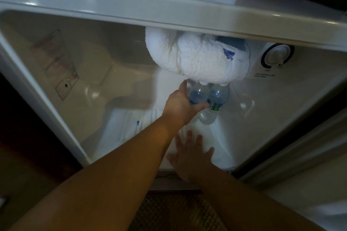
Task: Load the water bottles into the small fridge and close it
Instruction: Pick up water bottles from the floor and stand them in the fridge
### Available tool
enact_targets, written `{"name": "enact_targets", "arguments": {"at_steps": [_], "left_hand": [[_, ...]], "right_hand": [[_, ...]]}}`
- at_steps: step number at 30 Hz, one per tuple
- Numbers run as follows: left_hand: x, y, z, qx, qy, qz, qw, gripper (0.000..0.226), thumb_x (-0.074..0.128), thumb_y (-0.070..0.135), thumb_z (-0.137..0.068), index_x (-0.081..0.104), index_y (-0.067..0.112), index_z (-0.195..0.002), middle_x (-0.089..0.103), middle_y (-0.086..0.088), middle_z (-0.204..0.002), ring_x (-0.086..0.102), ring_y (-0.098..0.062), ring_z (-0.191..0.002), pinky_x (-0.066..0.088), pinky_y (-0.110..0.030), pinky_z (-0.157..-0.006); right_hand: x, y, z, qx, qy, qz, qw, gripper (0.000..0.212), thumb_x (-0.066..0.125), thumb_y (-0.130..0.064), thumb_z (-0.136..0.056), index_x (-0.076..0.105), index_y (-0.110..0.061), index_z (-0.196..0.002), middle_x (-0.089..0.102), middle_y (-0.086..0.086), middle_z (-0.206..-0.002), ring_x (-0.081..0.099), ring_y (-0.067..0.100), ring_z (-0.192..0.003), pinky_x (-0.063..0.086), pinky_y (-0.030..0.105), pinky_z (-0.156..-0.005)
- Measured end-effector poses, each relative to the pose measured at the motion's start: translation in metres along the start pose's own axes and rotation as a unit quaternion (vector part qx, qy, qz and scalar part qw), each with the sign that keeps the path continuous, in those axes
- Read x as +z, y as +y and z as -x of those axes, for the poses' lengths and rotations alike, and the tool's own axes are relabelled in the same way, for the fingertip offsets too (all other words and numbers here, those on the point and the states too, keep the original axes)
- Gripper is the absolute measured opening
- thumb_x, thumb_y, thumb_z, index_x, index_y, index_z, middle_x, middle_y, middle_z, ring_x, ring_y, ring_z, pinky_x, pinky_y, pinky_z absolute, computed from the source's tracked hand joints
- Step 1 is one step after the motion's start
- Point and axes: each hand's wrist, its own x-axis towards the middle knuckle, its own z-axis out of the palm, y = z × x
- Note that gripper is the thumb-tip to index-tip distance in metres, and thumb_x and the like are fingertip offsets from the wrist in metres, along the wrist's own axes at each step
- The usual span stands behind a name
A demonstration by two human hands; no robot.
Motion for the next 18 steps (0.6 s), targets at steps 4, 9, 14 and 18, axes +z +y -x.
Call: {"name": "enact_targets", "arguments": {"at_steps": [4,9,14,18], "left_hand": [[-0.048,-0.012,0.043,-0.014,-0.019,-0.053,0.998,0.064,0.072,0.053,-0.092,0.053,0.023,-0.146,0.065,-0.002,-0.136,0.064,-0.021,-0.122,0.052,-0.028,-0.097],[-0.162,-0.052,0.165,-0.019,0.051,-0.018,0.998,0.019,0.073,0.041,-0.095,0.075,0.029,-0.11,0.076,0.016,-0.096,0.07,0.006,-0.092,0.058,-0.019,-0.084],[-0.271,-0.076,0.313,-0.114,0.178,-0.027,0.977,0.019,0.073,0.046,-0.091,0.08,0.029,-0.092,0.071,0.013,-0.074,0.066,-0.004,-0.066,0.05,-0.016,-0.063],[-0.315,-0.094,0.417,-0.253,0.279,-0.022,0.926,0.031,0.065,0.057,-0.095,0.079,0.029,-0.089,0.073,-0.004,-0.075,0.066,-0.021,-0.062,0.053,-0.032,-0.058]], "right_hand": [[-0.018,-0.019,0.009,-0.033,0.05,0.095,0.994,0.067,0.028,-0.053,-0.104,0.019,-0.019,-0.161,0.019,0.022,-0.165,0.025,0.047,-0.148,0.021,0.067,-0.116],[-0.031,-0.082,0.022,-0.409,0.282,0.119,0.86,0.026,0.066,-0.023,-0.082,0.065,-0.01,-0.104,0.064,0.015,-0.093,0.058,0.034,-0.075,0.05,0.042,-0.058],[-0.028,-0.185,0.051,-0.619,0.217,-0.044,0.754,0.018,0.062,-0.025,-0.098,0.072,-0.019,-0.112,0.068,-0.001,-0.096,0.061,0.014,-0.078,0.052,0.026,-0.065],[-0.001,-0.261,0.08,-0.671,0.053,-0.106,0.731,0.012,0.062,-0.024,-0.099,0.068,-0.027,-0.11,0.065,-0.014,-0.094,0.059,0.001,-0.076,0.05,0.012,-0.069]]}}
